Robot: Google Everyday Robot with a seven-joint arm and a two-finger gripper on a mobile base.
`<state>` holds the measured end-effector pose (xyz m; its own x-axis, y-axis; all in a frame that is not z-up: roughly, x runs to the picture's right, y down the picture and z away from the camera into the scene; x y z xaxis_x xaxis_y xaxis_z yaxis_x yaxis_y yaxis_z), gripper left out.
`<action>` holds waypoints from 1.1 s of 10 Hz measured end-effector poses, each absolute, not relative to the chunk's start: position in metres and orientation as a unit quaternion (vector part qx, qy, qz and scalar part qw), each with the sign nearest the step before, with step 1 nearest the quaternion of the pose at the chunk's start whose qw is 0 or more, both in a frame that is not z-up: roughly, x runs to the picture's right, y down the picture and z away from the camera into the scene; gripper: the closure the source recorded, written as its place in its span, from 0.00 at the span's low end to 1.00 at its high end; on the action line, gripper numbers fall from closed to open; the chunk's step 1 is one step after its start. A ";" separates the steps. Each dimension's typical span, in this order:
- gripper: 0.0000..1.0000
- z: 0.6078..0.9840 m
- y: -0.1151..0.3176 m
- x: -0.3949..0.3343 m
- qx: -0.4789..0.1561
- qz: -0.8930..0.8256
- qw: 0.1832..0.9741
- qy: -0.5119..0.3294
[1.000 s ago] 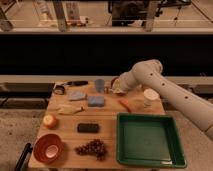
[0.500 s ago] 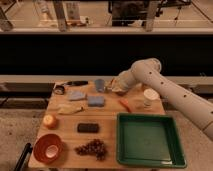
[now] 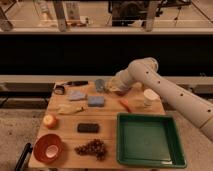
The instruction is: Place fork in metal cup
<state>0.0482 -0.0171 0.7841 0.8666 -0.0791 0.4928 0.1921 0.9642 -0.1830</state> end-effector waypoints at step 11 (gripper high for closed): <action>1.00 0.794 -0.013 0.104 -0.100 -0.012 0.972 -0.213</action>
<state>0.1038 -0.0125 0.7941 0.9092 0.0187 0.4159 0.0662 0.9798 -0.1887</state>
